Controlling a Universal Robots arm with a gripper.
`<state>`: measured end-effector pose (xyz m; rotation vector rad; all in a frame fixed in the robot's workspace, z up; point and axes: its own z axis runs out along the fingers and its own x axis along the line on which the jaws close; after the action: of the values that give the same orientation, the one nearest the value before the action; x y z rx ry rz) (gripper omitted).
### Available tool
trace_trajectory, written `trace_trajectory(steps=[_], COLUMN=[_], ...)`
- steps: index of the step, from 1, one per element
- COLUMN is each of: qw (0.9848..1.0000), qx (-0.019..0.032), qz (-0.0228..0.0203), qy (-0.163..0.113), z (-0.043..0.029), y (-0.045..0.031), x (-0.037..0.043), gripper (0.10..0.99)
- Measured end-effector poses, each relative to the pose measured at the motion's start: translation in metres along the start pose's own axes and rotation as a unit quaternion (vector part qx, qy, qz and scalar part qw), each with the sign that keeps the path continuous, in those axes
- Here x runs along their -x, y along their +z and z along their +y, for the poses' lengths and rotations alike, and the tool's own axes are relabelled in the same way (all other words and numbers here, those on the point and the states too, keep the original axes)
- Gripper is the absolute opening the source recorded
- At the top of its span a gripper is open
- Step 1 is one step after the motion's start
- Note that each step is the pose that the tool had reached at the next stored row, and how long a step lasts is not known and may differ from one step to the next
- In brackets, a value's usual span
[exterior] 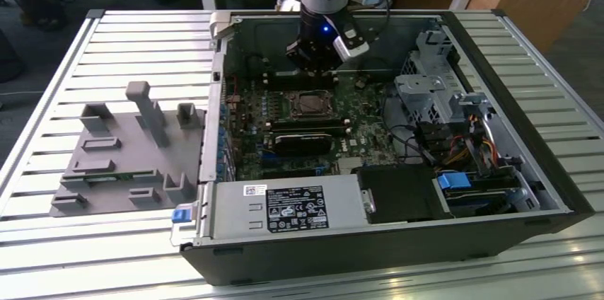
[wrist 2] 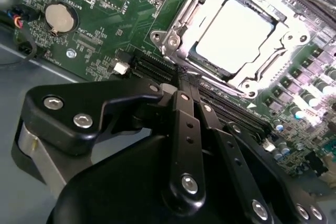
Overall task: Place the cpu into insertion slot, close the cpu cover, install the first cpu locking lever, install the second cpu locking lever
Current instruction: 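Install the first cpu locking lever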
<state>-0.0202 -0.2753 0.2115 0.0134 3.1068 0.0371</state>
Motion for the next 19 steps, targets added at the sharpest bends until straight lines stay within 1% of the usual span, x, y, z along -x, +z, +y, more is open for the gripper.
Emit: trace_trajectory(steps=[12, 19], qw=[1.0000, 1.0000], qx=[0.0000, 0.0001], qz=[0.0000, -0.0001], qy=[0.000, 0.000], z=[-0.0088, -0.0116], y=[-0.0003, -0.0004], x=[0.0001, 0.0001], gripper=[0.106, 0.106])
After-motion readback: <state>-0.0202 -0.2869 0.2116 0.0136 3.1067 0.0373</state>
